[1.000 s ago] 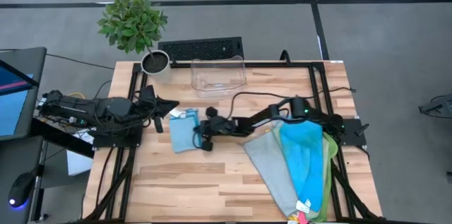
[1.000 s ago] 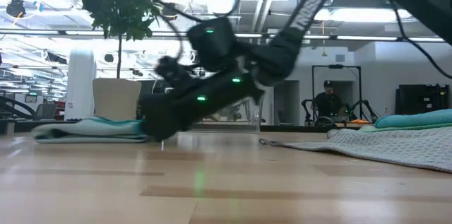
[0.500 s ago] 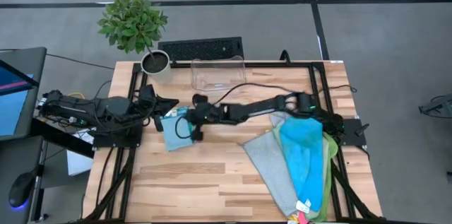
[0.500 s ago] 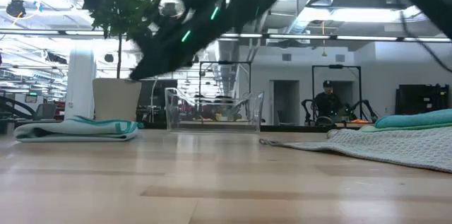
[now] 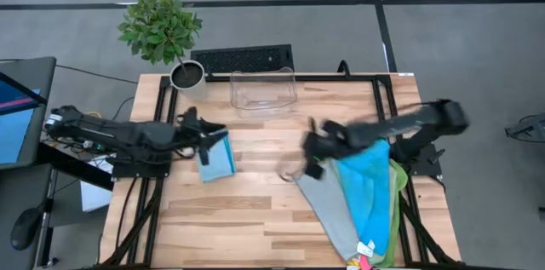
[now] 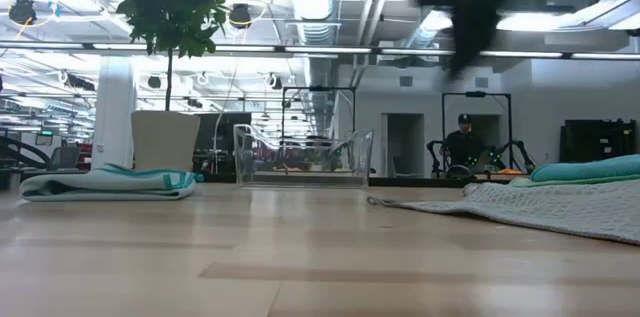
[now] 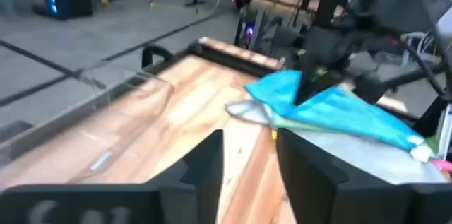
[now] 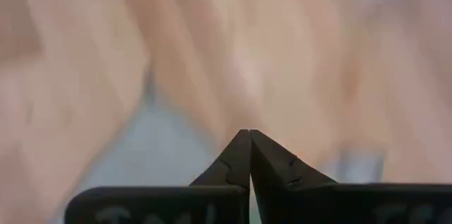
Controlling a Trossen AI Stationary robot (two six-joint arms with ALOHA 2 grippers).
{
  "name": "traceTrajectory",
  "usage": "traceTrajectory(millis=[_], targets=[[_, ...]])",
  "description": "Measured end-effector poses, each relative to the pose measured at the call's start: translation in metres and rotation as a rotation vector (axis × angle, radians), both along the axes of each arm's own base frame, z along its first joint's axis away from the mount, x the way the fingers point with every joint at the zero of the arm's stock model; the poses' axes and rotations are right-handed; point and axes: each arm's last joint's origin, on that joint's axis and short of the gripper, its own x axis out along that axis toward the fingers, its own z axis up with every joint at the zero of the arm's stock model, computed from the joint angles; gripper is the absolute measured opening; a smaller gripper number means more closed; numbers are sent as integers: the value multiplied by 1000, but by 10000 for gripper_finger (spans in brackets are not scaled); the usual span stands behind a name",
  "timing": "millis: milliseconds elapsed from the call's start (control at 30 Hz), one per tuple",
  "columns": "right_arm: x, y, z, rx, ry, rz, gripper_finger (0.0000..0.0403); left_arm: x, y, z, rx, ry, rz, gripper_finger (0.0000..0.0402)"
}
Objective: Fold microfiber towels
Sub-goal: Fold the blue microfiber cloth
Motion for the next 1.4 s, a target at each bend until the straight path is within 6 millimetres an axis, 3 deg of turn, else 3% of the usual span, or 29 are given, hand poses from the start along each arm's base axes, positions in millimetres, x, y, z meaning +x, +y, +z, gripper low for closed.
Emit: traceTrajectory(millis=[100, 200, 367, 533, 767, 967, 1133, 1267, 1400], targets=[[-47, 18, -16, 105, -4, -153, 64, 24, 0, -8, -12, 4, -51, 156], [-77, 31, -20, 213, -60, -294, 101, 49, 4, -17, -29, -31, -165, 168], [-109, 54, -21, 280, -3, -421, 147, 87, 18, -35, -80, -85, -319, 168], [-137, 68, -28, 211, 196, -505, 155, 116, 33, -46, -125, -35, -369, 167], [-145, 79, -30, 210, 230, -480, 162, 142, 39, -43, -137, -31, -464, 166], [-151, 73, -35, 149, 270, -500, 182, 145, 43, -39, -108, -37, -461, 166], [-147, 73, -48, 208, 236, -506, 179, 145, 42, -41, -116, -23, -471, 166], [-141, 73, -49, 224, 186, -506, 140, 144, 42, -42, -122, -5, -470, 166], [-135, 71, -49, 233, 157, -481, 48, 144, 42, -42, -117, -5, -471, 166]])
